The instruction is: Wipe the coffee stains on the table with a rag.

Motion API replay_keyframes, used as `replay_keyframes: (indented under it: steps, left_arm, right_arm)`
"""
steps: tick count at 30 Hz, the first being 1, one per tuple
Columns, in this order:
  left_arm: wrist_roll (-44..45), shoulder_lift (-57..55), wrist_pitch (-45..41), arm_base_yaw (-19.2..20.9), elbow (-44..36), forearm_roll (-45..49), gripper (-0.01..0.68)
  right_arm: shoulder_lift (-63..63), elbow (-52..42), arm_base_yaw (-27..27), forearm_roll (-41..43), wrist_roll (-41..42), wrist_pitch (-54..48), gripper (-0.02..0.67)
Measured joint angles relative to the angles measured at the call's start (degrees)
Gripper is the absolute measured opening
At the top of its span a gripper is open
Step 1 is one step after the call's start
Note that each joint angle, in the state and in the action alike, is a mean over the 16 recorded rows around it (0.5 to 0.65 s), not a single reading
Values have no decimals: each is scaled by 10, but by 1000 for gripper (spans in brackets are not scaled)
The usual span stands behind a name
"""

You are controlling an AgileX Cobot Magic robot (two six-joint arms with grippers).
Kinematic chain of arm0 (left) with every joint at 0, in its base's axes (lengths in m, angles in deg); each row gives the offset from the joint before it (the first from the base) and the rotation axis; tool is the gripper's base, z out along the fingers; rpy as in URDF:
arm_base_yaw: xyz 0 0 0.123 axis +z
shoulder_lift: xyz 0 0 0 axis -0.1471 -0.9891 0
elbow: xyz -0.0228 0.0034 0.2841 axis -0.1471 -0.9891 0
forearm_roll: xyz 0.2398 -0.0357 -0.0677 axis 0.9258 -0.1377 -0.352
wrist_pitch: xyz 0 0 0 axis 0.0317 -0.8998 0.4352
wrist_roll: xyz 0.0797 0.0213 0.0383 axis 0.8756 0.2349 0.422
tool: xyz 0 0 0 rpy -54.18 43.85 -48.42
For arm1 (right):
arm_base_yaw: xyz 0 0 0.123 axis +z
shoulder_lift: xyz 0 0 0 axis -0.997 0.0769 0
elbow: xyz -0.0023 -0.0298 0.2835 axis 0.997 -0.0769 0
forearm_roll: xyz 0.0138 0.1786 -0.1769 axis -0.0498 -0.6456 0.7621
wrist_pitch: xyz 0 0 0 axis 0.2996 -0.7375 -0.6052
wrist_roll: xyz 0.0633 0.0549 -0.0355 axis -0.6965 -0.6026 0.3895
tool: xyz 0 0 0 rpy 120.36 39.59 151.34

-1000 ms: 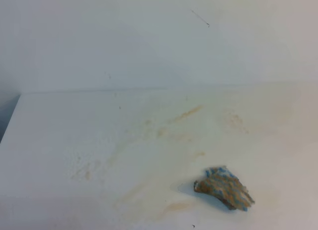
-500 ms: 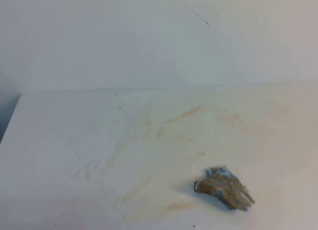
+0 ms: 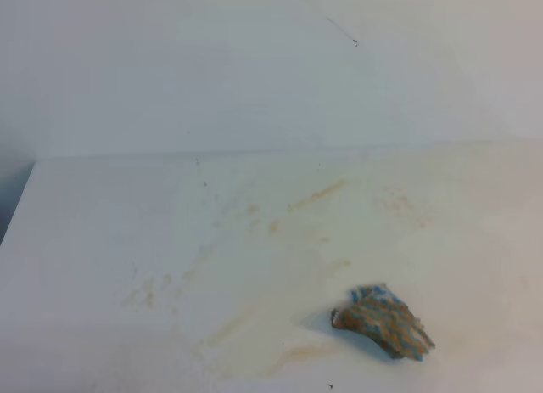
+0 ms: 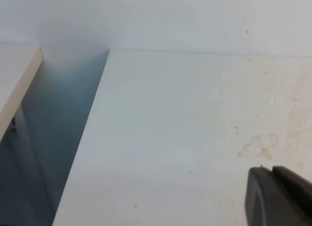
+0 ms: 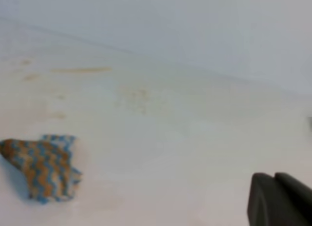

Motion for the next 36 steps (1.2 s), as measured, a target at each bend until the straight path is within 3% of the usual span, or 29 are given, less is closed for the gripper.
replay_keyframes:
  steps: [8, 19, 25, 36]
  left_arm:
    - [0, 0, 0, 0, 0, 0, 0]
    - [0, 0, 0, 0, 0, 0, 0]
    - [0, 0, 0, 0, 0, 0, 0]
    - [0, 0, 0, 0, 0, 0, 0]
  right_arm:
    - [-117, -87, -105, 2, 8, 10, 3]
    - [-163, -174, -232, -77, 9, 20, 3]
    - [-163, -191, -257, -91, 14, 24, 3]
    - [-163, -192, -259, -91, 31, 26, 3]
